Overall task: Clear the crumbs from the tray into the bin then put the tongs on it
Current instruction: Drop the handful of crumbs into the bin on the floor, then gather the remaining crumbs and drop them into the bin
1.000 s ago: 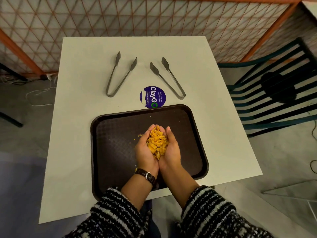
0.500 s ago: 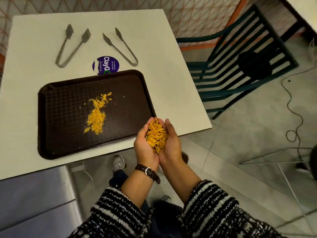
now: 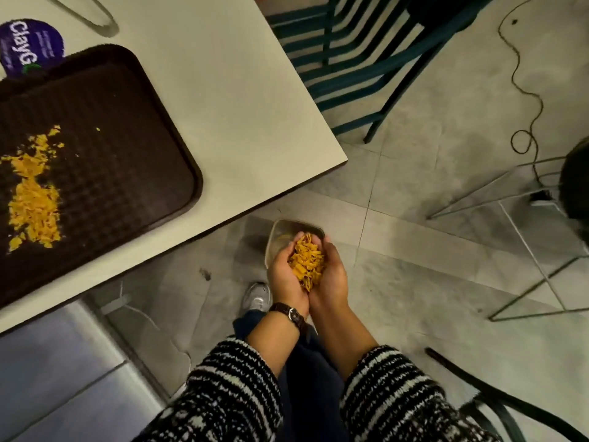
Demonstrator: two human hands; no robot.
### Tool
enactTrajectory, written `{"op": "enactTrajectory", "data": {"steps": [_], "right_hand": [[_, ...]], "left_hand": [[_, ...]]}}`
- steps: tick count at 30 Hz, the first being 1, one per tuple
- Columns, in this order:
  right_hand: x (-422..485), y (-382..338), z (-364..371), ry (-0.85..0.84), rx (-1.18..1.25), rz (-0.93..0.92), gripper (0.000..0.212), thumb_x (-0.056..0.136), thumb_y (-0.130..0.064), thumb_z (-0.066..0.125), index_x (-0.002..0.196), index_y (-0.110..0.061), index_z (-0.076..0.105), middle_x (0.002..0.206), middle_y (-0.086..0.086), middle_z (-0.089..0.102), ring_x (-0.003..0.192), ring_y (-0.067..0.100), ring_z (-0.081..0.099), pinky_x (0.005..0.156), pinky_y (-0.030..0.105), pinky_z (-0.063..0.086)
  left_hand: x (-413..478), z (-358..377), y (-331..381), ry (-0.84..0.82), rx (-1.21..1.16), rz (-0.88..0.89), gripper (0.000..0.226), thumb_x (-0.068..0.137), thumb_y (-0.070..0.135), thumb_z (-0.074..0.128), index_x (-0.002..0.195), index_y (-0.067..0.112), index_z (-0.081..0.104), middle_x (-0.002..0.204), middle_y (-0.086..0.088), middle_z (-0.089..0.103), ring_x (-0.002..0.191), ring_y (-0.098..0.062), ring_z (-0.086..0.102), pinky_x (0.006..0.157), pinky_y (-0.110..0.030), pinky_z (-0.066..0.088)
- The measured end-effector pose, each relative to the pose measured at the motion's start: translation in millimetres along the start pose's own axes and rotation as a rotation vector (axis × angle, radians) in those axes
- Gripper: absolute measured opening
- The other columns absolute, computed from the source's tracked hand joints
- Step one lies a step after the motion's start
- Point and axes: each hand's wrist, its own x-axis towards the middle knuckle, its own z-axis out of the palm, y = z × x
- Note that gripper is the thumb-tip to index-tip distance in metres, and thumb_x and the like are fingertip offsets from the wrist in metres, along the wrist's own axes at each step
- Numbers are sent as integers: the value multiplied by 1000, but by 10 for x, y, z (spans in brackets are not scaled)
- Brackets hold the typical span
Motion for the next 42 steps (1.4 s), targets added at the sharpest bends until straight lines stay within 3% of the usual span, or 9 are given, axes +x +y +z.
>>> {"op": "enactTrajectory", "data": {"steps": [5,10,14,19,25,28,32,37,42], "right_hand": [[1038,152,-461,103,70,-14,38,93,-16,51,61,-9,72,66,5,71,66,19,70,79,36,51],[1905,245,-757,281,-38,10,25,95,-18,48,77,-7,62,69,10,70,71,24,66,79,39,52],[2245,252,-838,334,-204,100,36,99,-37,34,86,-9,54,81,10,57,73,22,56,65,33,46],[2225,207,-739,286,-263,108,45,99,-39,33,127,-7,47,110,12,57,112,30,52,94,38,39],[1640,-41,-423,299,-261,79,46,99,-36,35,136,-10,42,120,9,48,115,24,45,90,34,34],[1167,-160,-241,291,-362,36,42,99,-30,37,132,-7,47,126,12,52,128,27,43,85,28,37],[418,-380,61,166,-529,-72,27,97,-22,41,109,-9,62,94,5,65,89,16,61,62,22,44],[-453,-675,515,-60,-595,-174,27,98,-19,38,107,-7,61,99,12,66,91,20,64,74,25,51],[-1057,-716,943,-315,-704,-254,31,100,-18,32,107,-4,59,107,17,64,103,27,61,96,35,45]], "left_hand": [[1056,-196,-376,87,114,-102,28,91,19,42,98,5,66,88,-12,71,83,-24,66,78,-34,54],[1968,-344,-572,137,187,-150,40,92,16,45,63,7,71,58,-6,69,53,-18,67,56,-27,56],[2347,-380,-574,259,277,-141,25,95,25,40,103,9,57,91,-7,58,86,-24,54,80,-35,44],[2362,-305,-498,262,280,-119,39,96,26,36,127,6,48,107,-4,50,97,-20,44,86,-33,35],[1789,3,-287,208,359,-118,42,98,27,32,133,7,43,113,-2,45,103,-15,40,101,-32,29],[1348,96,-142,147,400,-126,42,97,25,33,135,10,42,140,-4,45,129,-18,39,111,-38,22],[698,245,101,59,374,-135,39,97,21,31,131,11,47,140,-7,47,131,-21,41,115,-40,24],[-271,463,469,-118,301,-92,33,96,18,41,123,4,54,119,-11,59,116,-24,52,103,-34,38],[-1046,437,971,-207,277,122,29,95,19,42,118,8,56,107,-5,64,105,-17,58,97,-29,41]]}}
